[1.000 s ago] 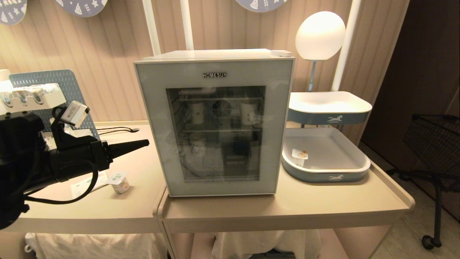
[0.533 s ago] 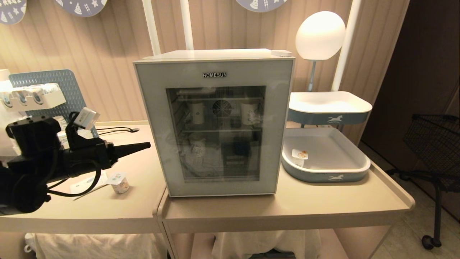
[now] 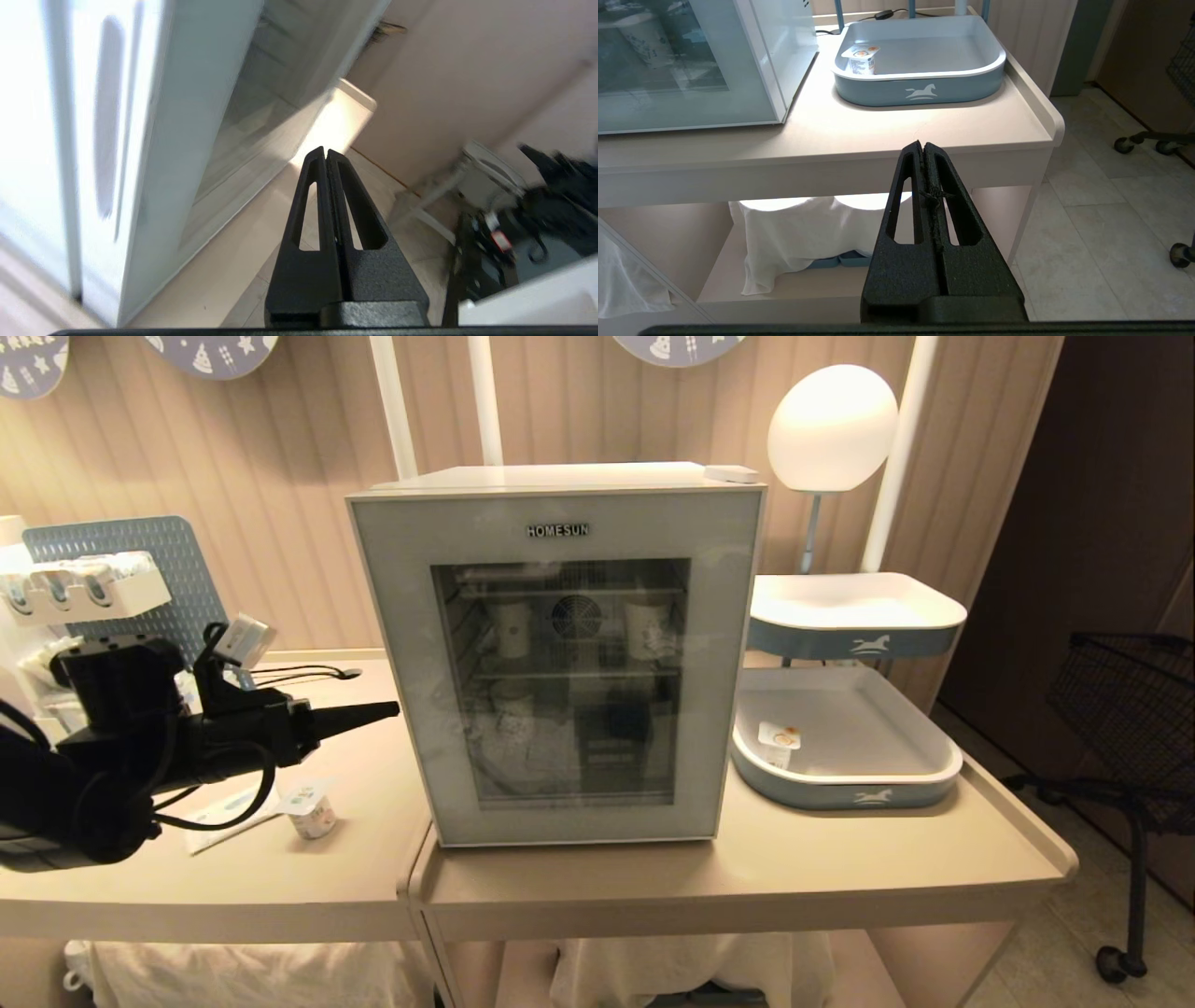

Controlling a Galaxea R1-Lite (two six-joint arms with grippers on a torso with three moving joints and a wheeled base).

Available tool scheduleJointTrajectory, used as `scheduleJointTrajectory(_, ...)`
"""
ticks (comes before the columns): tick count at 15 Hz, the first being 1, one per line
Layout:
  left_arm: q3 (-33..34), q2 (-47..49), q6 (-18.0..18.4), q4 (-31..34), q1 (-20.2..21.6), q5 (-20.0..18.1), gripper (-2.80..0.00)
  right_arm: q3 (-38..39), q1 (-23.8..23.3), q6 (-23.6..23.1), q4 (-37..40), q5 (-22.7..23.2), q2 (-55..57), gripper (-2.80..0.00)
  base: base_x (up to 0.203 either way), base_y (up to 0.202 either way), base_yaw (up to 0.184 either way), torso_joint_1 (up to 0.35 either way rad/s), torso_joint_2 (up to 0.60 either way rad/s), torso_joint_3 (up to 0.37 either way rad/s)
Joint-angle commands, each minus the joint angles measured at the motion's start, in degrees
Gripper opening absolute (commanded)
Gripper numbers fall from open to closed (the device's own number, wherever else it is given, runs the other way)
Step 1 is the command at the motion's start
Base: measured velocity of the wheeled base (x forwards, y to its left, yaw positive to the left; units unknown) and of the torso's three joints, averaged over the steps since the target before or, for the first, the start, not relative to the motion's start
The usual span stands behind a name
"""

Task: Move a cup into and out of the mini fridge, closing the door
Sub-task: Open the freezer door

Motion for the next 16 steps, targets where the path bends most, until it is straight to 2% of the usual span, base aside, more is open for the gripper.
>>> scheduleJointTrajectory(1,-2.7,3.3,-0.1,-0.3,-0.1,-2.7,-2.80,0.0,0.0,0.0,0.0,0.0,-0.1,-2.80,0.000,0.000,0.000,0.000,0.00,0.000)
scheduleJointTrajectory(4,-3.1,4.7,0.0,-0.4,-0.1,-4.1,-2.80,0.0,0.0,0.0,0.0,0.0,0.0,-2.80,0.000,0.000,0.000,0.000,0.00,0.000)
scheduleJointTrajectory(7,-4.1,4.9,-0.5,-0.2,-0.6,-7.2,-2.80,0.0,-0.1,0.0,0.0,0.0,-0.1,-2.80,0.000,0.000,0.000,0.000,0.00,0.000)
scheduleJointTrajectory(9,-3.8,3.0,-1.5,0.0,-0.5,-7.5,-2.80,0.0,0.0,0.0,0.0,0.0,-0.1,-2.80,0.000,0.000,0.000,0.000,0.00,0.000)
scheduleJointTrajectory(10,-3.6,1.5,-4.1,0.2,-0.5,-7.5,-2.80,0.0,0.0,0.0,0.0,0.0,-0.1,-2.80,0.000,0.000,0.000,0.000,0.00,0.000)
scheduleJointTrajectory(13,-4.1,-0.8,-16.0,-0.3,0.0,-7.5,-2.80,0.0,0.0,0.0,0.0,0.0,-0.1,-2.80,0.000,0.000,0.000,0.000,0.00,0.000)
scheduleJointTrajectory(14,-3.9,-2.1,-18.2,-0.1,0.7,-7.1,-2.80,0.0,0.0,0.0,0.0,0.0,-0.1,-2.80,0.000,0.000,0.000,0.000,0.00,0.000)
scheduleJointTrajectory(16,-2.0,-3.5,-19.4,0.3,1.7,-5.3,-2.80,0.0,0.0,0.0,0.0,0.0,0.0,-2.80,0.000,0.000,0.000,0.000,0.00,0.000)
